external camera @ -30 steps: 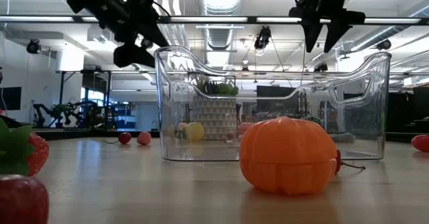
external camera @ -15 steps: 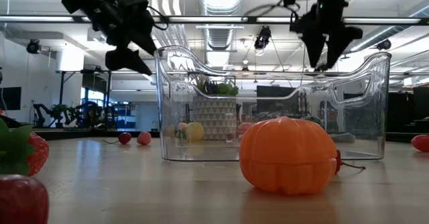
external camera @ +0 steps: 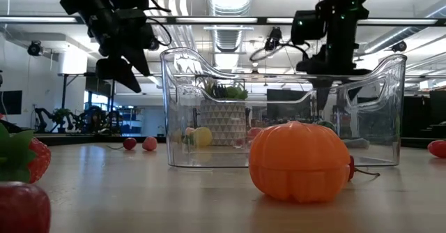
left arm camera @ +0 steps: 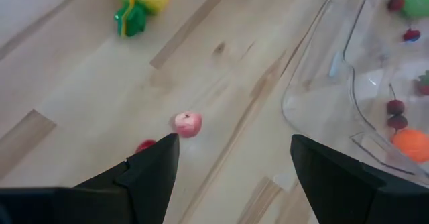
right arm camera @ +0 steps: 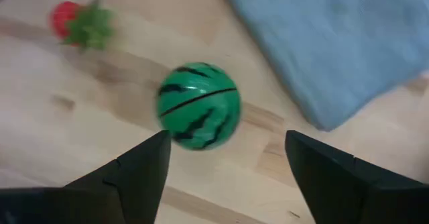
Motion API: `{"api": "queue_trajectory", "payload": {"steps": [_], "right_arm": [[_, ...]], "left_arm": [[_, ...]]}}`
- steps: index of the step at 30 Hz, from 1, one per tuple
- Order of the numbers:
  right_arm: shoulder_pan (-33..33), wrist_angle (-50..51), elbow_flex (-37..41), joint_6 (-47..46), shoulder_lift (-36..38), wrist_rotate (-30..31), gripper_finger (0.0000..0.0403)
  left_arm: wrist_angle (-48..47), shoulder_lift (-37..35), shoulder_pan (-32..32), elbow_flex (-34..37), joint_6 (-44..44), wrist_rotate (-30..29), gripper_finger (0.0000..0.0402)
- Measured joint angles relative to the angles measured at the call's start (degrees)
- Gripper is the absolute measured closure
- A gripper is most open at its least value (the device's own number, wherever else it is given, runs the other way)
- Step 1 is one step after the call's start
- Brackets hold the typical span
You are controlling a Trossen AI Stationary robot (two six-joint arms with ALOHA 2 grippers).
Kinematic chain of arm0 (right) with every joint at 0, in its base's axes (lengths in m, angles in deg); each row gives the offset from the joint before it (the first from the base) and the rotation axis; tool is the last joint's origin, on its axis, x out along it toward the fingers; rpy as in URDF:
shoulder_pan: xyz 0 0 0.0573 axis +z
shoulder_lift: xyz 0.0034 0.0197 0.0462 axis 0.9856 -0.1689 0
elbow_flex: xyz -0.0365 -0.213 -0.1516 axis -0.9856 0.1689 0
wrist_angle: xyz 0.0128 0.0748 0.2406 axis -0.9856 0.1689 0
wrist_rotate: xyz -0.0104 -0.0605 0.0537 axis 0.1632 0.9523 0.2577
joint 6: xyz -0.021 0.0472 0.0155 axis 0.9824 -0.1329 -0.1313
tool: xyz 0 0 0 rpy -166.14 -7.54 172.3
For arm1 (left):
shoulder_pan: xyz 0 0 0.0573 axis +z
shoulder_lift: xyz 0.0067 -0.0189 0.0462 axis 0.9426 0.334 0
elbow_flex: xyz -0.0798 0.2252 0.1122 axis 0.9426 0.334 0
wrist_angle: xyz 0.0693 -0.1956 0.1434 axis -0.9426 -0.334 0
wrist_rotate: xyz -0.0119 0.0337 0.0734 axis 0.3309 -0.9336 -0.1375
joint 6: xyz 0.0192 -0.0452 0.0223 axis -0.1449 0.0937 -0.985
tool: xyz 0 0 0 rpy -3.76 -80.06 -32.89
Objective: Pick and placing Produce into tupperware
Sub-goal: Put the watermelon into the transparent bin
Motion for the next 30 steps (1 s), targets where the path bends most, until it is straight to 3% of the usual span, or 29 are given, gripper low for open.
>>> {"api": "queue_trajectory", "payload": {"steps": [10,20,30], "right_arm": [[1.6,-7.7,2.0,-9.5,0.0,-0.3,0.0046],[1.6,-8.9,4.2,-20.4,-2.1,0.2,0.0045],[1.4,-13.4,4.4,-23.2,-9.0,0.2,0.0045]], "left_arm": [[-4.2,0.0,0.0,0.0,-0.4,-4.7,0.013],[-4.2,0.0,0.0,0.0,-0.8,-6.2,0.013],[-4.2,0.0,0.0,0.0,-2.3,-6.3,0.013]]}}
